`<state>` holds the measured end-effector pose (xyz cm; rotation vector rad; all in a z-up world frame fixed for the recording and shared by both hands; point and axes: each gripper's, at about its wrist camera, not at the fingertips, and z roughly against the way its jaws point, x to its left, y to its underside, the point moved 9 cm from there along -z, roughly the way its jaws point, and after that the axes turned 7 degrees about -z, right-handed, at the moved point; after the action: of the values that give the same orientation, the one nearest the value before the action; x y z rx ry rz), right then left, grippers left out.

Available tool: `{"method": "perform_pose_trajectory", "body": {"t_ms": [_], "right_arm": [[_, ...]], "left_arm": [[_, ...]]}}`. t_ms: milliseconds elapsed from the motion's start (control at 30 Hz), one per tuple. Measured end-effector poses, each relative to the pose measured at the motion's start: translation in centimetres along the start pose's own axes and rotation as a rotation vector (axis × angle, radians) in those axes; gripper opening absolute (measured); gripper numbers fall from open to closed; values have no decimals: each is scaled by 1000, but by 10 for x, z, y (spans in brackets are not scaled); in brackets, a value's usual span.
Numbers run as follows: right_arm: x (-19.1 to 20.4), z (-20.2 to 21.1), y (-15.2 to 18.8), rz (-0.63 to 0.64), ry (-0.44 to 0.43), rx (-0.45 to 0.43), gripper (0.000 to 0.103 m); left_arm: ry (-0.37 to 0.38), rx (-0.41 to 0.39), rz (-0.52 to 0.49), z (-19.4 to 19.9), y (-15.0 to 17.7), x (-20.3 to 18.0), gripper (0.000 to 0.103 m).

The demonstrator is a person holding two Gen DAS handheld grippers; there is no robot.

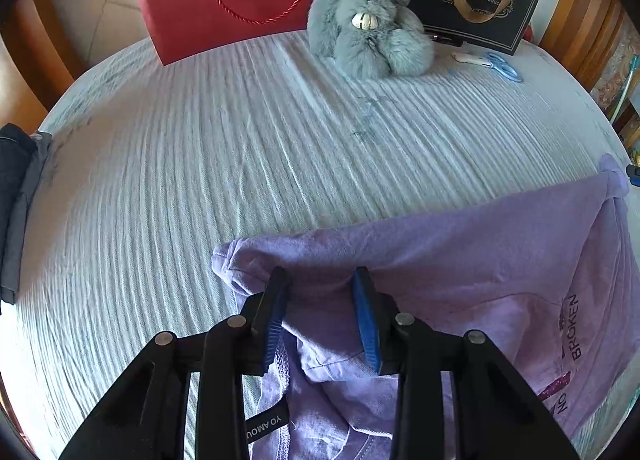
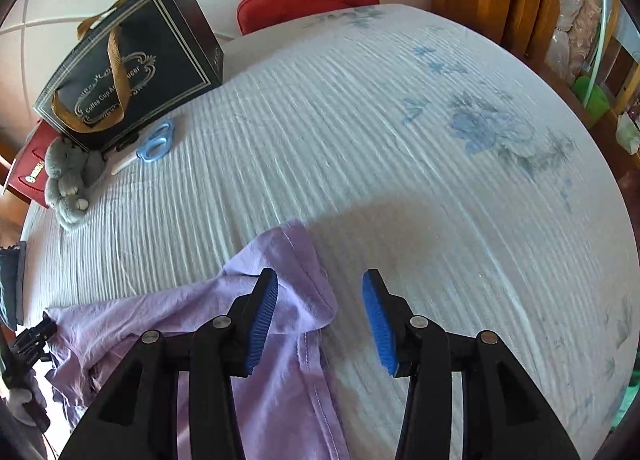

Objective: Fold clothes

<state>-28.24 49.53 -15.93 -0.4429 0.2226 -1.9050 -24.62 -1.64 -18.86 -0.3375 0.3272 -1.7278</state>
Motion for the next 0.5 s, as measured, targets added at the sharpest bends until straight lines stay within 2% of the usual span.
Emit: {"method": "perform_pose_trajectory", "body": {"t_ms": [67, 100, 133, 167, 233, 267, 333, 367, 400, 433, 500], "right_arm": [[5, -13, 3, 26, 1, 33, 44], [10, -19, 4, 42, -1, 52, 36], [14, -25, 4, 60, -1, 69, 24], [20, -21, -1, 94, 21, 34, 5], [26, -6, -16, 114, 46, -67, 5], [19, -1, -25, 59, 51, -100, 5], [-5, -15, -27, -38, 125, -47, 13], [-17, -23, -24, -67, 173, -7, 31], [-23, -26, -20, -80, 185, 13, 47], [-29, -29, -17, -93, 195, 30, 48], [-25, -9, -20, -97, 155, -46, 48]], "left_arm": [[3, 0, 1, -3, -3, -3, 34], [4, 0, 0, -3, -4, -3, 34], [6, 1, -1, -4, -5, -4, 34], [7, 0, 0, -4, -5, -4, 34], [8, -5, 1, -4, -5, -4, 34], [7, -9, 0, -4, -5, -4, 34], [4, -11, 0, -5, -5, -5, 34], [3, -12, 1, -5, -5, -5, 34], [3, -13, 2, -5, -6, -5, 34], [2, -13, 2, -5, -6, -5, 34], [-2, -10, 0, -5, -6, -6, 34]]}}
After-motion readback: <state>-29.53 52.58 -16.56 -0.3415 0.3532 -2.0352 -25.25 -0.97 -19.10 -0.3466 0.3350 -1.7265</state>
